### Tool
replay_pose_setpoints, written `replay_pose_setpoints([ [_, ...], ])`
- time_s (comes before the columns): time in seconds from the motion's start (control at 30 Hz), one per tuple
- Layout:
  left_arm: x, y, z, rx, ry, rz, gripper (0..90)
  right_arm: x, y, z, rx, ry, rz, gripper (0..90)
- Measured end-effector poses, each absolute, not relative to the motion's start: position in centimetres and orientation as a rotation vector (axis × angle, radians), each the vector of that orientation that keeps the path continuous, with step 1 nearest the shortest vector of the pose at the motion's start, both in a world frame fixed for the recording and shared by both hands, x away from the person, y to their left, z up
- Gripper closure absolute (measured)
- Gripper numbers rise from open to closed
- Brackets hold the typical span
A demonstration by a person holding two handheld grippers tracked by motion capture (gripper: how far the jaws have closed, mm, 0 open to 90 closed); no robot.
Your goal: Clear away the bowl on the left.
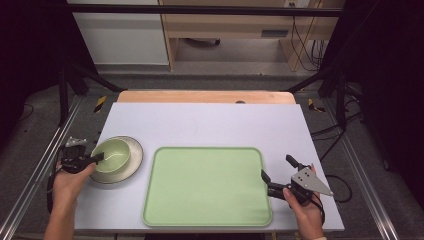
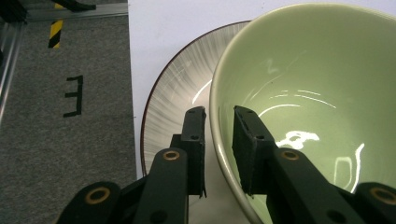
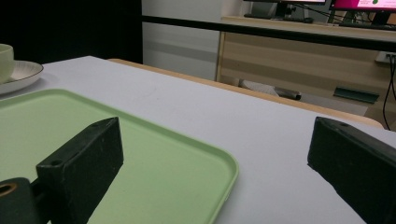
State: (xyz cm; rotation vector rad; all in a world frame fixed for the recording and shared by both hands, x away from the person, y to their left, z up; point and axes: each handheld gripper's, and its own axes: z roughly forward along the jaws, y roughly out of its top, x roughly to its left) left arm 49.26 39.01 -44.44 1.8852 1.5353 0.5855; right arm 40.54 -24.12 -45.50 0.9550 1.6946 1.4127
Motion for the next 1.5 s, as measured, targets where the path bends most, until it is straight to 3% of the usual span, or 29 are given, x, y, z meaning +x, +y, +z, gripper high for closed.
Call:
replay_pose_setpoints([
  [0.43, 49.0, 39.3, -44.2, 1.773, 1.582, 0.500, 83.3, 40.6, -24.3, -45.4, 0.962, 1.679, 1.418, 3.2],
  [1.5, 48.1, 38.5, -41.6, 1.691, 1.505, 0.502, 82.5, 40.7, -24.5, -45.4, 0.948, 1.689, 1.411, 3.1],
])
